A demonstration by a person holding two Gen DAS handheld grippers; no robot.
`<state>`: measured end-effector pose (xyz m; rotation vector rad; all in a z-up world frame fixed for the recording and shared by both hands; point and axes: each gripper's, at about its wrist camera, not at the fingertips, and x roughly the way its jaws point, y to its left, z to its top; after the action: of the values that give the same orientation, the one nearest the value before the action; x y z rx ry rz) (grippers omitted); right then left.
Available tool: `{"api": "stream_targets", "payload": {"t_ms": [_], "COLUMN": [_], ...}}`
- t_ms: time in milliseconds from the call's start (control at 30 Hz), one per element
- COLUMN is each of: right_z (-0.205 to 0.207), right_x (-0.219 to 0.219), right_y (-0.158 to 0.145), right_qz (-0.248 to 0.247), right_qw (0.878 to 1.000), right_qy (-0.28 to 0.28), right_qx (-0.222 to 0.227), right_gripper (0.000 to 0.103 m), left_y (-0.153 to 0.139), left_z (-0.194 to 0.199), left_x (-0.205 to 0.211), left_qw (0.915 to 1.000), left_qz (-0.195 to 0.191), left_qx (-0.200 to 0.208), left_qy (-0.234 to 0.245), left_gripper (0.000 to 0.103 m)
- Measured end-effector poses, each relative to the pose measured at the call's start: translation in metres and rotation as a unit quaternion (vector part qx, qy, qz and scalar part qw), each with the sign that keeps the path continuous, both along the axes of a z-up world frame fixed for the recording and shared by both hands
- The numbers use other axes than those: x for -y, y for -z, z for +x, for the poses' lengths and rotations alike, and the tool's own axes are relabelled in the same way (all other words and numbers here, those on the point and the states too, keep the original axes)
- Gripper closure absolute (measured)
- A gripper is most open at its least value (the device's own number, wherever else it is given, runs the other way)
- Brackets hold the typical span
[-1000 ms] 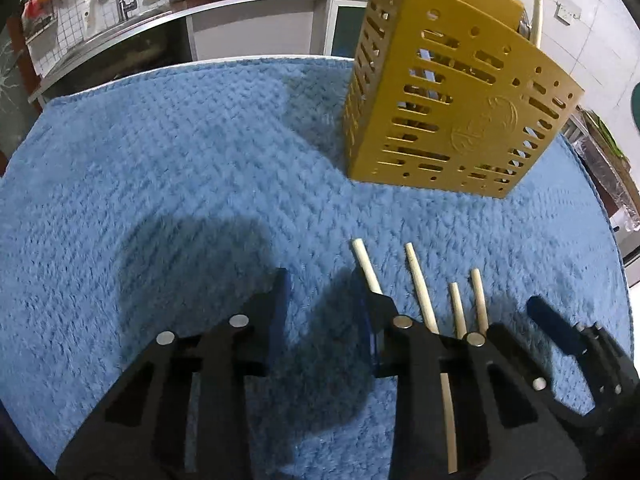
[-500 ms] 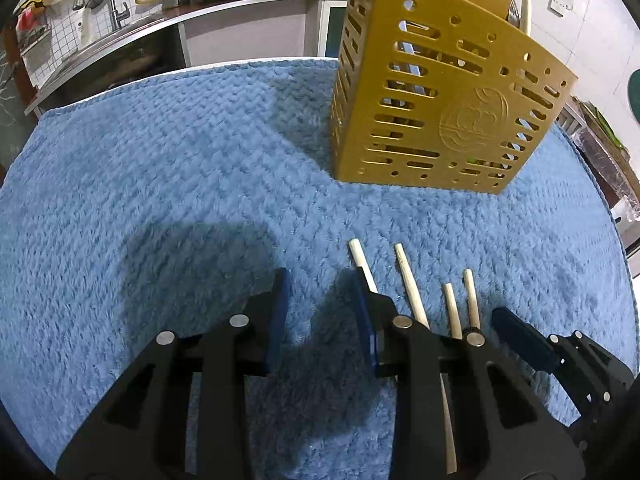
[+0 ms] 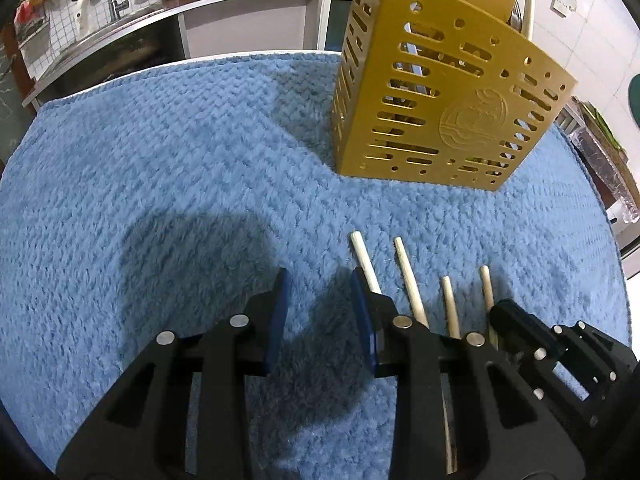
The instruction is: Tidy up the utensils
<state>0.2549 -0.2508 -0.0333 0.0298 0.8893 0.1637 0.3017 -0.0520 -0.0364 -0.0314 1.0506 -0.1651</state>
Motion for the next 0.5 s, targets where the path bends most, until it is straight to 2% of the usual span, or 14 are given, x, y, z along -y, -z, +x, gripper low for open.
{"api": "stream_targets", "payload": {"t_ms": [100,167,333,433,500], "right_z": [0.001,-0.001,-0.003,-0.004,-0.004], "right_x": [0.018,0.027,0.027,0.026,0.027], "right_y": [0.006,0.008,0.007,0.007,0.008], "right_qz": [0.007,0.025,0.018,0.019,0.022], "right_qw": [1.000,1.000,1.000,1.000,1.000], "right_qy": [0.009,0.003,0.005,0.006,0.008], "right_qx": [-0.020,-0.016,-0.012,-0.010,-0.009], "right_gripper": [0.103,0.103,0.103,0.103,0.103], "left_y": [-0.004,-0.008,-0.005,0.001,0.003], "left_z": [-0.001,-0.002,-0.002,-0.001,-0.001], "left_x": [0.001,0.003,0.015,0.018,0.020], "left_qw": [0.9999,0.9999,0.9999,0.9997,0.9997], "left_qz": [-0.009,-0.015,-0.006,-0.002,0.002], "left_qx": [-0.003,-0.001,-0.008,-0.021,-0.019], "left_qy": [-0.003,-0.003,0.011,0.014,0.017], "left_gripper": [0.073,0.073,0.073,0.080,0.080]}}
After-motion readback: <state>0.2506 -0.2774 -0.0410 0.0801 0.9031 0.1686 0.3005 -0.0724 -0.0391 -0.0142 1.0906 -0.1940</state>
